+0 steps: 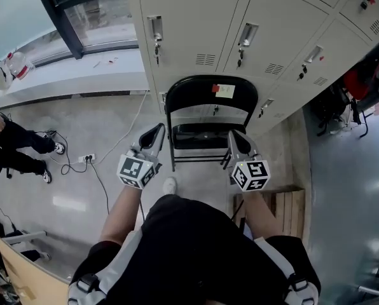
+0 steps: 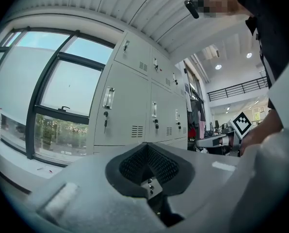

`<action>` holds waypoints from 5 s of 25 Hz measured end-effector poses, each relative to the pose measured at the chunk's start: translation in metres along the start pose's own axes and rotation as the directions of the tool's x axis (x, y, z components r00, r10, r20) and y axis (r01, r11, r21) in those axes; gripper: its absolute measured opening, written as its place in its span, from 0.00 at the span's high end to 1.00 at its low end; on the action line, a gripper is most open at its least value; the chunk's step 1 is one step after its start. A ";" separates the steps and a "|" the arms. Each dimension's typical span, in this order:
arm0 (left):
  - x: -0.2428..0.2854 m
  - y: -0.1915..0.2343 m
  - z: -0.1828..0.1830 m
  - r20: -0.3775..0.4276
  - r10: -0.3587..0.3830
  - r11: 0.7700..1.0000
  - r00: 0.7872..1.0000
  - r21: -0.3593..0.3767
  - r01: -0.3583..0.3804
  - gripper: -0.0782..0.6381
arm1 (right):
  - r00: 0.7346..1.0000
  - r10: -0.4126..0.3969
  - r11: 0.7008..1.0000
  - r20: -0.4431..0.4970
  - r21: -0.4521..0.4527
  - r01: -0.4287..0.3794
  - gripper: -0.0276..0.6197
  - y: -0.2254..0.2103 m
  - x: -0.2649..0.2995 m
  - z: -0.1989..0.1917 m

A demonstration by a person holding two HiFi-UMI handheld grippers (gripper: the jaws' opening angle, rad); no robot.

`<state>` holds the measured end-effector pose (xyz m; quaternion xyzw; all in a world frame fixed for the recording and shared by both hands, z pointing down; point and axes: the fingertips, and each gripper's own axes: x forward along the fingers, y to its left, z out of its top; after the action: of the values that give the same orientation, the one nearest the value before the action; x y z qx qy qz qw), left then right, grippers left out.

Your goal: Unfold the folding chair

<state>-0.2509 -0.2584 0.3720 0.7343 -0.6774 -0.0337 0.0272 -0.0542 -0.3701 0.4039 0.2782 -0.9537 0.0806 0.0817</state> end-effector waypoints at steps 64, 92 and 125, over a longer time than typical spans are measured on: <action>0.214 0.068 -0.161 -0.489 -0.483 0.839 0.727 -0.020 0.544 0.63 | 0.904 -0.131 0.982 -0.407 0.068 0.173 0.95 -0.027 0.103 -0.157; 0.128 -0.002 -0.141 -0.471 -0.542 0.799 0.695 -0.033 0.601 0.68 | 0.644 -0.315 0.072 -0.698 0.659 0.749 0.44 -0.062 0.054 -0.299; 0.108 -0.015 -0.171 -0.497 -0.517 0.828 0.697 -0.081 0.556 0.66 | 0.824 -0.114 0.064 -0.556 0.823 0.564 0.61 0.004 -0.068 -0.388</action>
<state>-0.2124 -0.3656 0.5393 0.8828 -0.4039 0.1762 0.1624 0.0430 -0.2544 0.7677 0.4634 -0.5427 0.6974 0.0664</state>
